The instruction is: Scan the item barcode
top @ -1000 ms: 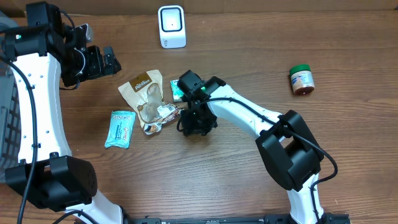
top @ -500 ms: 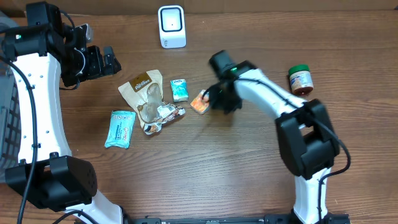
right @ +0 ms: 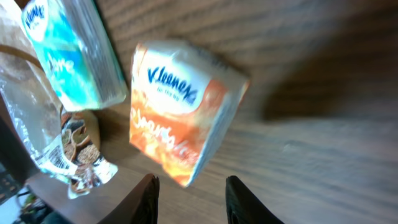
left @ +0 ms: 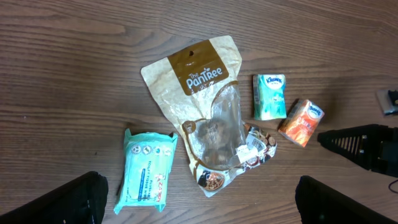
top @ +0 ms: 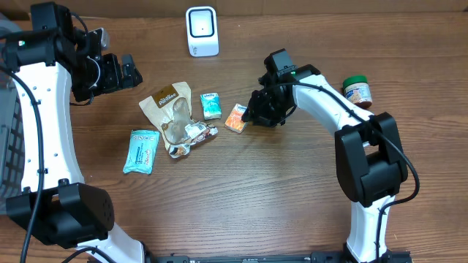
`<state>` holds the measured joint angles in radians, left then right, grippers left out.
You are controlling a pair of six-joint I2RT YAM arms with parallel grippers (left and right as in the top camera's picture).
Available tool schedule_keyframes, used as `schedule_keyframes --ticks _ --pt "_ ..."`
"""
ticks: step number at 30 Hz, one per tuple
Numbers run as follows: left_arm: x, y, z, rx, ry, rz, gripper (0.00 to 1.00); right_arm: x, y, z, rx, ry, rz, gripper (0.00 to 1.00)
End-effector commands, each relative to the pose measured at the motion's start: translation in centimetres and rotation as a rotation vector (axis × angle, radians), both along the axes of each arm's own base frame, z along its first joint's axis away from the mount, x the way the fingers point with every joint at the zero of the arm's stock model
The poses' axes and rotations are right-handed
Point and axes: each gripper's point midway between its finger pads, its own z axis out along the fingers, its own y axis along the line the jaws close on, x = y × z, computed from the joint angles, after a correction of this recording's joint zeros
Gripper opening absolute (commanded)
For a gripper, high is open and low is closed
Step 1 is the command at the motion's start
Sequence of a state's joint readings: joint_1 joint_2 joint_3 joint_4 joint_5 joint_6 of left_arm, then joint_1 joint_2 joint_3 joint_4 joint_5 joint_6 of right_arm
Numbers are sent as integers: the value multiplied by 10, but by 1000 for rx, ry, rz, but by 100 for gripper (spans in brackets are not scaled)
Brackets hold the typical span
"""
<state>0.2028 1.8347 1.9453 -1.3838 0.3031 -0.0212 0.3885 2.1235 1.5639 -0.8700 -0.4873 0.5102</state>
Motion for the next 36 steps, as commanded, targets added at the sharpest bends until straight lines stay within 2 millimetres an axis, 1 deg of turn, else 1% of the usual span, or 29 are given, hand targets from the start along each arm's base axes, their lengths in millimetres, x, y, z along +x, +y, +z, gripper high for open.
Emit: schedule_keyframes --ticks 1,3,5,10,14,17,20,22,26,29,31,33,35,36 --pt "-2 -3 10 13 -33 -27 100 -6 7 3 -39 31 -79 33" --pt "-2 -3 10 13 -33 -27 99 -5 5 -2 -92 34 -134 32" --pt "-2 -3 10 13 -33 -27 99 -4 7 -5 -109 23 -159 32" --pt "-2 -3 10 13 -33 -27 100 -5 18 -13 -99 -13 -144 32" --pt "-2 -3 10 13 -33 -27 100 -2 7 -25 -183 -50 -185 31" --pt "-2 -3 10 13 -33 -27 100 -3 6 -25 -189 -45 -183 22" --pt "-2 -3 10 13 -33 -27 100 -5 6 -25 -190 -44 -168 9" --pt "-2 -3 10 13 -33 -27 100 -7 4 -25 -194 -47 -138 4" --pt "-2 -3 10 13 -33 -27 99 -10 0 -13 -185 -64 -17 4" --pt "-2 -3 10 13 -33 -27 99 -10 0 5 -146 -135 213 4" --pt "-2 -3 10 13 -33 -27 100 -13 -3 14 -140 -182 364 4" --pt "-2 -3 10 13 -33 -27 99 -17 -5 18 -139 -237 522 4" --pt "-2 -3 10 12 -33 -27 100 -18 -7 18 -138 -301 670 4" --pt "-2 -3 10 13 -33 -27 100 -17 -9 17 -154 -326 716 4"
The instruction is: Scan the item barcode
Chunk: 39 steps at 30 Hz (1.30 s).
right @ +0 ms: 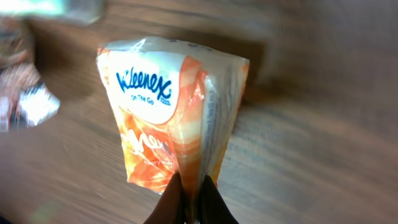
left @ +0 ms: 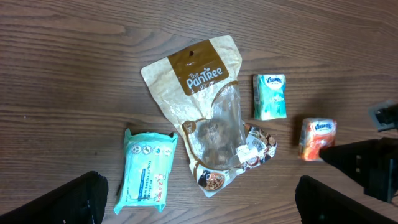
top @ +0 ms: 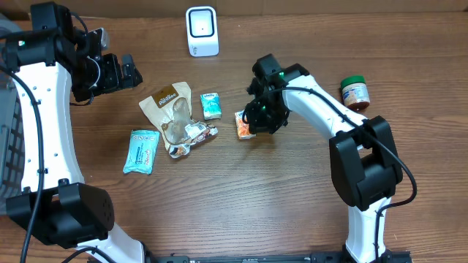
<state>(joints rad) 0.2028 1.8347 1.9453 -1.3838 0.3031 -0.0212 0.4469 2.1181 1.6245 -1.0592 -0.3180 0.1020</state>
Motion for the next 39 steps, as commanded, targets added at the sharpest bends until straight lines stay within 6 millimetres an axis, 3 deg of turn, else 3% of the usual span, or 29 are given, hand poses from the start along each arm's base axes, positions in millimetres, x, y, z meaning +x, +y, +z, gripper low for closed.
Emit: schedule_keyframes --ticks 1,4,8,11,12,13,15,17,20,28,39 --pt "-2 -3 10 13 -33 -27 100 11 -1 14 11 -180 351 4" --pt "-2 -3 10 13 -33 -27 100 22 -12 11 -72 -226 351 5" --pt "-2 -3 10 13 -33 -27 99 24 -13 11 -79 -230 334 26" --pt "-2 -3 10 13 -33 -27 100 25 -14 11 -81 -209 265 49" --pt "-2 -3 10 13 -33 -27 99 25 -15 11 -82 -201 234 51" --pt "-2 -3 10 13 -33 -27 100 26 -16 11 -83 -191 194 50" --pt "-2 -3 10 13 -33 -27 100 31 -20 11 -82 -163 67 39" --pt "-2 -3 10 13 -33 -27 100 31 -22 12 -65 -118 -57 37" --pt "-2 -3 10 13 -33 -27 99 24 -12 16 23 2 -226 30" --pt "-2 -3 10 13 -33 -27 100 7 6 15 75 99 -292 29" --pt "-2 -3 10 13 -33 -27 100 8 -9 -25 11 56 -360 26"
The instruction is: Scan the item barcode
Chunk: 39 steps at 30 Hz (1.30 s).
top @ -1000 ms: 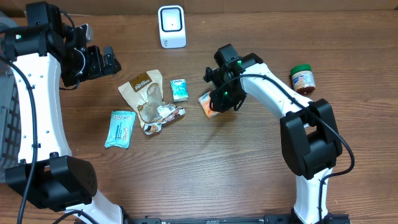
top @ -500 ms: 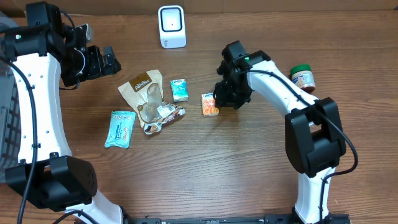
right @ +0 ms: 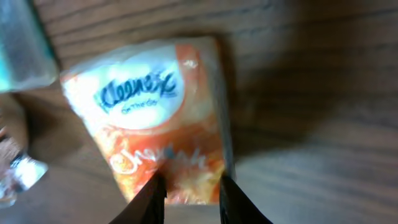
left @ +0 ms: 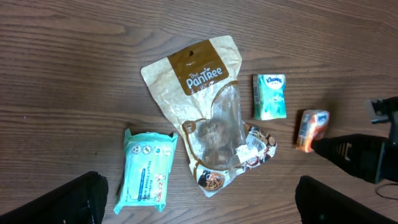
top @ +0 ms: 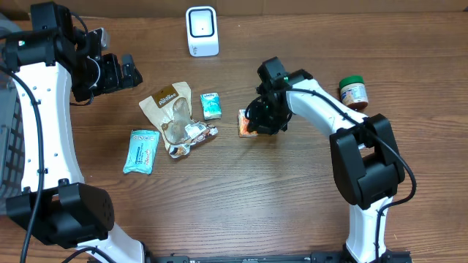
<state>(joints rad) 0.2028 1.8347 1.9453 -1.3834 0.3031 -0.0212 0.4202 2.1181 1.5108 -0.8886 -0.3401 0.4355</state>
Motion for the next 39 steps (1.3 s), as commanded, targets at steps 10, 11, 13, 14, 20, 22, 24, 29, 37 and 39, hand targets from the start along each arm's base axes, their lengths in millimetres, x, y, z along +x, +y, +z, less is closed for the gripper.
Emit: schedule_keyframes --ticks 10,11,13,14,20,22,24,29,37,39 --pt "-2 -3 10 13 -33 -27 99 0 -7 1 -18 -12 -29 22" --pt "-2 -3 10 13 -33 -27 99 0 -6 2 -16 -11 -29 22" --pt "-2 -3 10 13 -33 -27 100 0 -6 3 -13 -4 -39 22" --pt "-2 -3 10 12 -33 -27 100 -1 -6 3 -13 0 -43 22" --pt "-2 -3 10 12 -33 -27 100 -5 -10 4 -26 29 -50 33" --pt "-2 -3 10 13 -33 -27 100 -6 -14 10 -35 47 -58 37" --pt "-2 -3 10 12 -33 -27 100 -5 -17 15 -39 55 -59 37" --pt "-2 -3 10 12 -33 -27 100 -5 -15 18 -34 53 -54 36" --pt "-2 -3 10 13 -33 -27 99 -11 -2 7 -28 43 -44 25" --pt "-2 -3 10 12 -33 -27 100 -14 -3 1 -30 49 -49 18"
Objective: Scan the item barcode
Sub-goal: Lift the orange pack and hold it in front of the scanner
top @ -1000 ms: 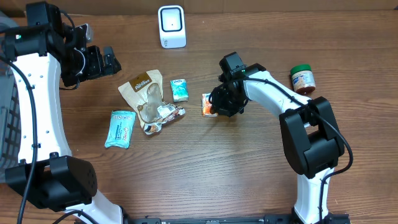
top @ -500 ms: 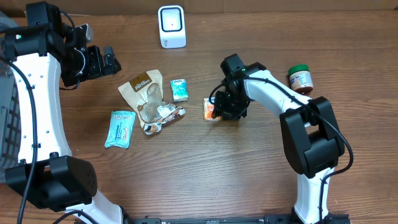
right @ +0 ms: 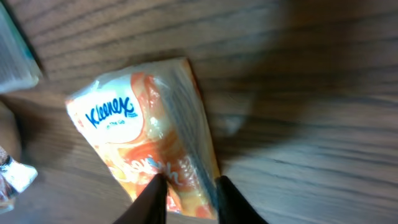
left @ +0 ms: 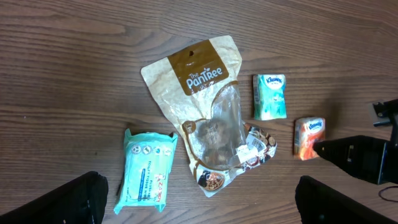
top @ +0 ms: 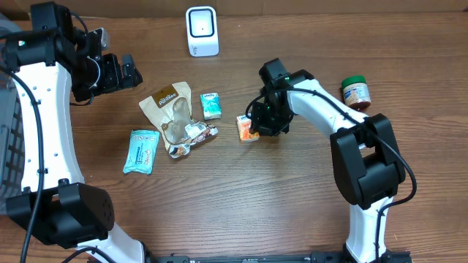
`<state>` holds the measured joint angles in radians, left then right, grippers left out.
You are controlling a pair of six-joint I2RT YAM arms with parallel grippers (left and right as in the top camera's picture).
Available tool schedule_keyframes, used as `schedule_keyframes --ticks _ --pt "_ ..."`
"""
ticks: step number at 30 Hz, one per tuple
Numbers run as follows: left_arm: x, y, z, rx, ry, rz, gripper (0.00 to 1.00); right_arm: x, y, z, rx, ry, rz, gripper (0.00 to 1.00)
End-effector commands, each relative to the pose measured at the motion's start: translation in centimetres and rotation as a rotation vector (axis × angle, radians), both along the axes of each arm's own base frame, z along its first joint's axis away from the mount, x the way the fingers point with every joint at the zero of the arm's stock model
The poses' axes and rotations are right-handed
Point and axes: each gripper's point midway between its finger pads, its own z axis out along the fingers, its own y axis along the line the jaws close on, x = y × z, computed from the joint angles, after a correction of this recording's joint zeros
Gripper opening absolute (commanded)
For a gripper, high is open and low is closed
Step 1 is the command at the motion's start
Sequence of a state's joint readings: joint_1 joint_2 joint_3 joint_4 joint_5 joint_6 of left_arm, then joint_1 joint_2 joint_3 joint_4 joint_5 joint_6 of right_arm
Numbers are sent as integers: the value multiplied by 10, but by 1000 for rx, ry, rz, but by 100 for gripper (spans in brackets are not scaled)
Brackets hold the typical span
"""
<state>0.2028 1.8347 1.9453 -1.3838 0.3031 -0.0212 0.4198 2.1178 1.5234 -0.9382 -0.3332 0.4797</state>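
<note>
The orange Kleenex pack (right: pixel 140 140) lies on the wooden table, seen also as the orange pack (top: pixel 246 128) in the overhead view and as the pack (left: pixel 309 137) in the left wrist view. My right gripper (right: pixel 186 194) has its fingers on either side of the pack's lower end, pressed against it. The white barcode scanner (top: pixel 202 31) stands at the table's far edge. My left gripper (top: pixel 123 73) hangs wide open high over the left side, holding nothing. No barcode shows on the pack.
A tan PanTree snack bag (top: pixel 170 111), a small teal Kleenex pack (top: pixel 210 105) and a teal wipes pack (top: pixel 142 150) lie left of the orange pack. A green-lidded jar (top: pixel 357 91) stands at the right.
The orange pack has turned from standing on its narrow edge to showing more of its printed face. My right gripper stays around its lower end. The left arm is unchanged.
The orange pack first lay flat beside the teal pack with my right gripper open over it. Then the fingers pinched its edge and it had shifted right. Later the fingers stood apart around the upright pack, and now they press on its tilted lower end.
</note>
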Motion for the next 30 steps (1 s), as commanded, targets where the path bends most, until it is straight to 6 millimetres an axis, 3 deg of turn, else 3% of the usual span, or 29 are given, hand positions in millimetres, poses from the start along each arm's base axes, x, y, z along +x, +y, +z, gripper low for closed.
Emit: schedule_keyframes --ticks 1,3,7,9,12,16,20,21,25,30 --pt "-2 -3 10 13 -33 -27 100 -9 0 -3 -8 5 -6 13" --pt "-2 -3 10 13 -33 -27 100 -11 -1 -4 -10 10 -6 4" --pt "-2 -3 10 13 -33 -27 100 -9 2 0 9 7 -1 4" --pt "-2 -3 10 13 -33 -27 99 -7 11 11 69 -11 43 4" --pt "-2 -3 10 13 -33 -27 100 -5 33 50 252 -62 145 4" --pt "-2 -3 10 13 -33 -27 100 -9 59 140 640 -190 299 4" --pt "-2 -3 10 13 -33 -27 100 -9 52 213 920 -291 345 4" --pt "-2 -3 10 13 -33 -27 100 -10 43 240 1056 -309 369 4" --pt "-2 -3 10 13 -33 -27 100 -17 25 273 1259 -283 396 4" --pt "-2 -3 10 13 -33 -27 99 -11 15 274 1250 -139 266 4"
